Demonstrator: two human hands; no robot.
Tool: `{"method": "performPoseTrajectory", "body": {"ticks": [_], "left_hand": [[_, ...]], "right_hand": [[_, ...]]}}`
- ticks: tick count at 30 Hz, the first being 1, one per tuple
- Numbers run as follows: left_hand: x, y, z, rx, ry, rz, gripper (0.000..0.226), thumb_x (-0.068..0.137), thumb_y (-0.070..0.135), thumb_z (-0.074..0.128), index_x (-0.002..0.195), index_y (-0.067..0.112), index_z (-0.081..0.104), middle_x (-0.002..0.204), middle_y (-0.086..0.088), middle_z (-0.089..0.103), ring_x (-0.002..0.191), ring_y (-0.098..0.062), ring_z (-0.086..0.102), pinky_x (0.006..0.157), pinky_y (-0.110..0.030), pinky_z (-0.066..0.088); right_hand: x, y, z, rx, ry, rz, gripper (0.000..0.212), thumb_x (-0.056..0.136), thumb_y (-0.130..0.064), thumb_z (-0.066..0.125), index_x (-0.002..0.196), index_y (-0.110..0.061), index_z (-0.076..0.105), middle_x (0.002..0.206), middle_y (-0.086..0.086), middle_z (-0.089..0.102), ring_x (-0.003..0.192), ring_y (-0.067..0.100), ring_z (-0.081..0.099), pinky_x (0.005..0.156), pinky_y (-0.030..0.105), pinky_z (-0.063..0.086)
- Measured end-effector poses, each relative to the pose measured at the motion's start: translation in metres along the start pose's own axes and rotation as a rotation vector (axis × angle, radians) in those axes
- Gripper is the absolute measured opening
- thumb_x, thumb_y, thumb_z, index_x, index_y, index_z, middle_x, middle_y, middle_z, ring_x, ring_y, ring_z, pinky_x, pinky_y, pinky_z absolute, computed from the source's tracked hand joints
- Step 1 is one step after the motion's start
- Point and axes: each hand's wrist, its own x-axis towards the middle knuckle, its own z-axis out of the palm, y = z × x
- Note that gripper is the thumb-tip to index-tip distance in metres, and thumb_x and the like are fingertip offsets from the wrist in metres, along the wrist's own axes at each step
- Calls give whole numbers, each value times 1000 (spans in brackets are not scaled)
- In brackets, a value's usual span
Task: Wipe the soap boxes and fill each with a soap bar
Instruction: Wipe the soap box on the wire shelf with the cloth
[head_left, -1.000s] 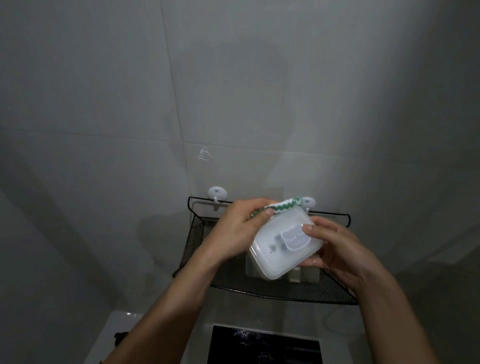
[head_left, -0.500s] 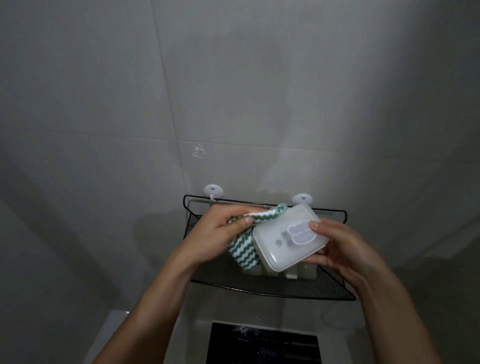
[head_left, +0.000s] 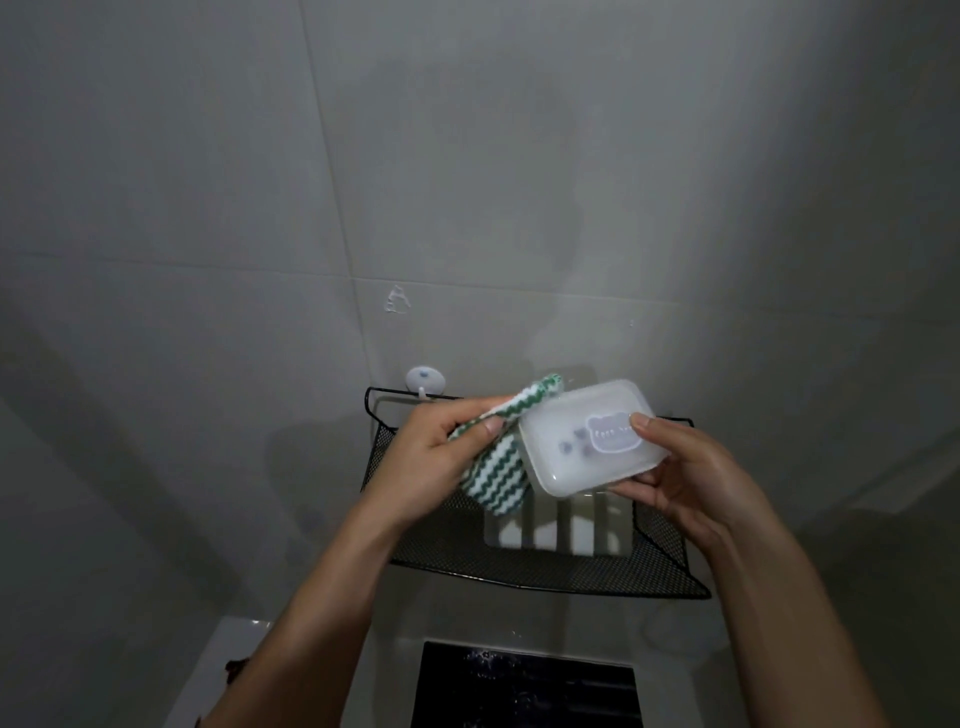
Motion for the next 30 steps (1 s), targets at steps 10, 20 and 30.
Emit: {"method": "performPoseTrajectory", "body": {"ticks": [10, 20, 30], "left_hand": [[-35, 5, 76, 64, 315, 46, 39, 101, 10, 51, 139, 17, 54, 143, 10, 52, 132, 5, 44, 113, -23, 36], [-6, 16, 43, -81, 400, -104, 35, 102, 10, 47, 135, 16, 60, 125, 6, 67, 114, 0, 61, 104, -32, 47], [-29, 5, 82, 232, 514, -36, 55, 103, 6, 37, 155, 14, 21, 162, 1, 21, 149, -7, 17, 122, -27, 17]], "right_hand": [[7, 3, 13, 211, 170, 63, 23, 93, -17, 66, 110, -3, 60, 84, 16, 77, 72, 28, 77, 50, 34, 60], [-3, 0, 26, 46, -29, 127, 42, 62, -10, 77, 102, -7, 64, 87, 14, 78, 71, 24, 76, 55, 31, 60], [-1, 13, 46, 79, -69, -38, 55, 66, -12, 78, 119, -14, 65, 105, 11, 77, 87, 25, 76, 65, 34, 62]]}}
